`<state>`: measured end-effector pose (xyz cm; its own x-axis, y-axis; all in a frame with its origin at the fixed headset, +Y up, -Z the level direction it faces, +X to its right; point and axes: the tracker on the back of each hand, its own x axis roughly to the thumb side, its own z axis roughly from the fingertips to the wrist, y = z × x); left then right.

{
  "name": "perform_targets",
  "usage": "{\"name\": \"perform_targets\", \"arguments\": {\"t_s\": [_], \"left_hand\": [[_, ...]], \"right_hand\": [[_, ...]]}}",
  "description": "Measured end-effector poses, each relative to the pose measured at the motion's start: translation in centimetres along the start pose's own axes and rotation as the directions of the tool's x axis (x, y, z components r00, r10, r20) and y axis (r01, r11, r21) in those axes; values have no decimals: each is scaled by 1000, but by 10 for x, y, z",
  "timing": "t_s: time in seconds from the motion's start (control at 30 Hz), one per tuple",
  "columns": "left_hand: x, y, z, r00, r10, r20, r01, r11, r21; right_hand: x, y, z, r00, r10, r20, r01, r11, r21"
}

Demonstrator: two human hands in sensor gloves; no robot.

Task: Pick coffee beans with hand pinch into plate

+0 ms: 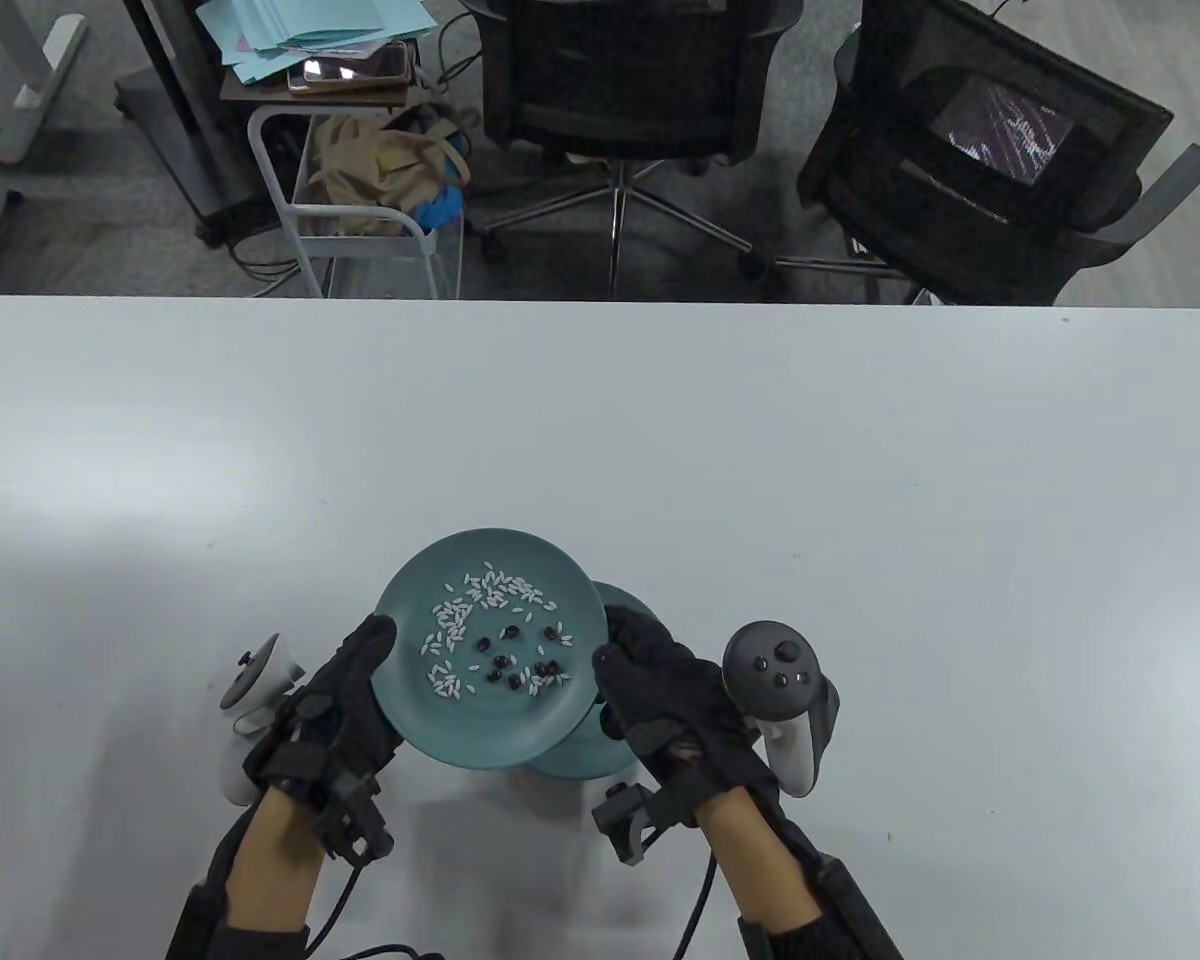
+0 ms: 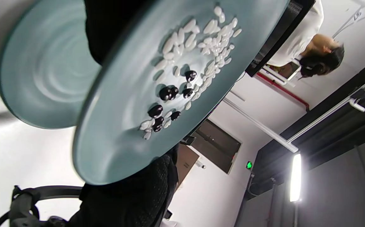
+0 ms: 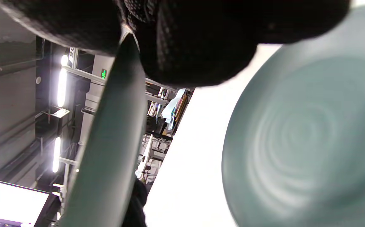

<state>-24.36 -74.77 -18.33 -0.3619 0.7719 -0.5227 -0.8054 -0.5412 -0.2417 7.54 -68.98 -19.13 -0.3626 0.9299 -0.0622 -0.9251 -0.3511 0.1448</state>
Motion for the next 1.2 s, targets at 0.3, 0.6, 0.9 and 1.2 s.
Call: {"name": "perform_targets", "arguments": {"t_s": [0.3,0.6,0.9,1.2], "left_hand": [[2,1,2,1000,20,12,-20,1000,2],[2,2,3,999,37,13,-38,999,20],[3,3,5,998,58,12,-58,998,35],[4,4,5,998,60,18,-61,997,41]], "right_hand": [[92,-11,6,755,605,252,-504,782,-366],[140,62,-8,237,912,336,-886,345,-310],[137,89,-27,58,945,323,-960,142,-243],[134,90,-38,81,929,362,-965,164,-204]]}}
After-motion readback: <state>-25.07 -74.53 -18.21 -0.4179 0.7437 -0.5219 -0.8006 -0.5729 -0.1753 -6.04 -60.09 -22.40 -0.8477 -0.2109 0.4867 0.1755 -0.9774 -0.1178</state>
